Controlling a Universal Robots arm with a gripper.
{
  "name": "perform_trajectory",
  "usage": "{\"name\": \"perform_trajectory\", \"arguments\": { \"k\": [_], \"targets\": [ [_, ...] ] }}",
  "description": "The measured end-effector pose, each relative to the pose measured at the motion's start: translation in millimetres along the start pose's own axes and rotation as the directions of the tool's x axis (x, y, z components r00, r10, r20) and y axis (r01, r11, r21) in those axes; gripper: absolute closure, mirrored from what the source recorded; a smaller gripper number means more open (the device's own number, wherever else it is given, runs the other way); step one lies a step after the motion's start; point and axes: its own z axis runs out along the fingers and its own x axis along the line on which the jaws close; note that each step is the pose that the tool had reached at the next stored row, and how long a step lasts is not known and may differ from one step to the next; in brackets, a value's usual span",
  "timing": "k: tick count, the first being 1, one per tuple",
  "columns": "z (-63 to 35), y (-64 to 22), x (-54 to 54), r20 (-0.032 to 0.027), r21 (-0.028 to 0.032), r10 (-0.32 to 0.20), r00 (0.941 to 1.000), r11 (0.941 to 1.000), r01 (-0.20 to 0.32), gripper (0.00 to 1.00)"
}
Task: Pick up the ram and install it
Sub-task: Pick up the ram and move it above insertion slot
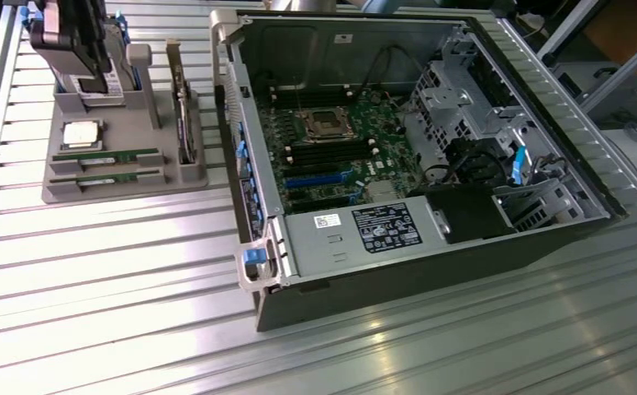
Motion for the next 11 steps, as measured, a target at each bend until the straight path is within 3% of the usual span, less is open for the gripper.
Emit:
{"name": "perform_trajectory", "arguments": {
  "k": [11],
  "targets": [
    [3.6,-0.2,0.1,0.0,0.0,0.0,1.0,1.0,0.0,0.64]
  ]
}}
